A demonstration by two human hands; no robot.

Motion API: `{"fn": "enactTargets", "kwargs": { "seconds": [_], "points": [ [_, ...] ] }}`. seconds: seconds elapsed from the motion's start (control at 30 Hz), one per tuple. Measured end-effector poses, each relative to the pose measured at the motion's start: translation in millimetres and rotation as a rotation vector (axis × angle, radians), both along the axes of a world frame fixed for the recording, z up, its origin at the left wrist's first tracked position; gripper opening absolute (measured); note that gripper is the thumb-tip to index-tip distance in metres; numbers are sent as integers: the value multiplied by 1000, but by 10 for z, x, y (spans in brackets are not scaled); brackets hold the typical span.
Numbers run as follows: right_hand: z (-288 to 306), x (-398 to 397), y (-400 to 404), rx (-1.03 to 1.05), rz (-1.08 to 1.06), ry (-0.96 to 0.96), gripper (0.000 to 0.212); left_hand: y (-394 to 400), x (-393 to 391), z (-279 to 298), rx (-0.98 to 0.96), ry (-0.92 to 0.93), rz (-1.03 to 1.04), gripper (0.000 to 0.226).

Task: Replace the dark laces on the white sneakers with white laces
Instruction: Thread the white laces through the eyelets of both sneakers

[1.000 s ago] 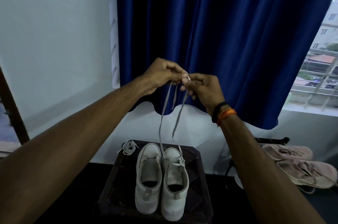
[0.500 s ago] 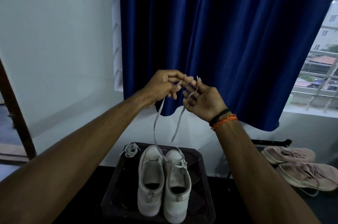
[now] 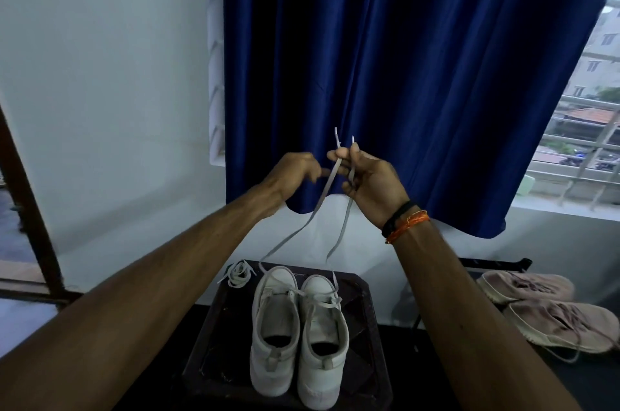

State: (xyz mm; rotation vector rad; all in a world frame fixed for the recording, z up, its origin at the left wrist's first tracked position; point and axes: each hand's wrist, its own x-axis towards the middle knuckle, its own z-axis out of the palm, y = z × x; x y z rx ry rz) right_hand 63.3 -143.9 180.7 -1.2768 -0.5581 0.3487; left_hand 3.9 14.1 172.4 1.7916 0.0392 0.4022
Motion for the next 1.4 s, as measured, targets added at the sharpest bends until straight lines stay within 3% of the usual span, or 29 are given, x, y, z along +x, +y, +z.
{"fn": "enactTargets", "kwargs": {
  "seconds": [0.13, 0.3, 0.5, 0.83, 1.13, 1.4],
  "points": [
    [-22, -40, 15, -131, -59, -178, 32, 18, 60, 78, -200, -7, 32, 23],
    [-87, -89, 52, -233, -87, -258, 31, -23, 88, 94, -205, -93, 34, 15],
    [-59, -12, 38, -321, -399, -444, 25, 50, 141, 36, -127, -104, 122, 10],
    [-67, -19, 102, -183, -396, -77, 21, -28, 170, 25, 98, -206, 149, 15],
    [-24, -84, 155, -24, -401, -9, 20, -96, 76, 115, 26, -269, 204, 12],
    [-6, -45, 153, 51, -387, -1, 14, -99, 77, 133, 126, -291, 236, 8]
  ]
}}
